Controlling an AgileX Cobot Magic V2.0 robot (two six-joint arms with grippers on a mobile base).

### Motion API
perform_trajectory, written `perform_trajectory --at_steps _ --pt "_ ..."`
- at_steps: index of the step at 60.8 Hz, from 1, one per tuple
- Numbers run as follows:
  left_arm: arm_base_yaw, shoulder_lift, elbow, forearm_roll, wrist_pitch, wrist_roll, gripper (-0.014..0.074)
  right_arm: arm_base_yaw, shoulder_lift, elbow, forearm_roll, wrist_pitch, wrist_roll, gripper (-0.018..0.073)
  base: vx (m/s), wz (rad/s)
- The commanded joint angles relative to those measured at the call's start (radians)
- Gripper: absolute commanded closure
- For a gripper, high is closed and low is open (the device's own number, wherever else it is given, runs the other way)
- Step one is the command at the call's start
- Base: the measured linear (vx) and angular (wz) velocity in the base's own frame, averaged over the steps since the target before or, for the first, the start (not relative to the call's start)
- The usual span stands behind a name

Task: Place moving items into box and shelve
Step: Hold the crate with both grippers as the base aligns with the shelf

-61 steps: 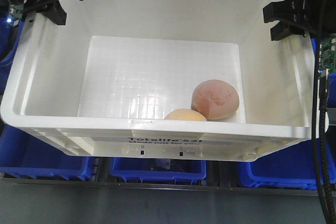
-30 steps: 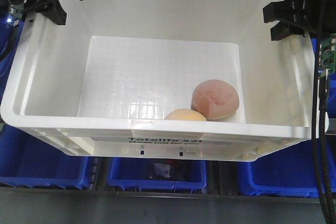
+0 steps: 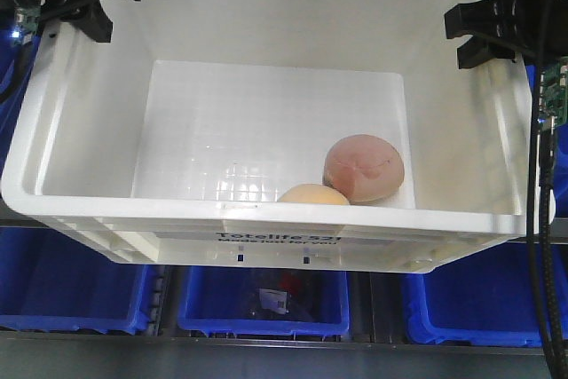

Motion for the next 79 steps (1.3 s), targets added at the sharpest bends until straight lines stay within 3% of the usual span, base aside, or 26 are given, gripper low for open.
perform_trajectory --at_steps 1,79 --pt "-0.014 -0.05 -0.041 -0.079 -0.076 -0.005 0.06 0.011 -0.042 -0.047 0.092 -0.117 -0.01 0.0565 0.04 0.0" --pt "-0.014 -0.05 -0.041 -0.075 -0.078 -0.005 0.06 0.011 -0.042 -0.047 0.092 -0.117 -0.01 0.0565 0.01 0.0"
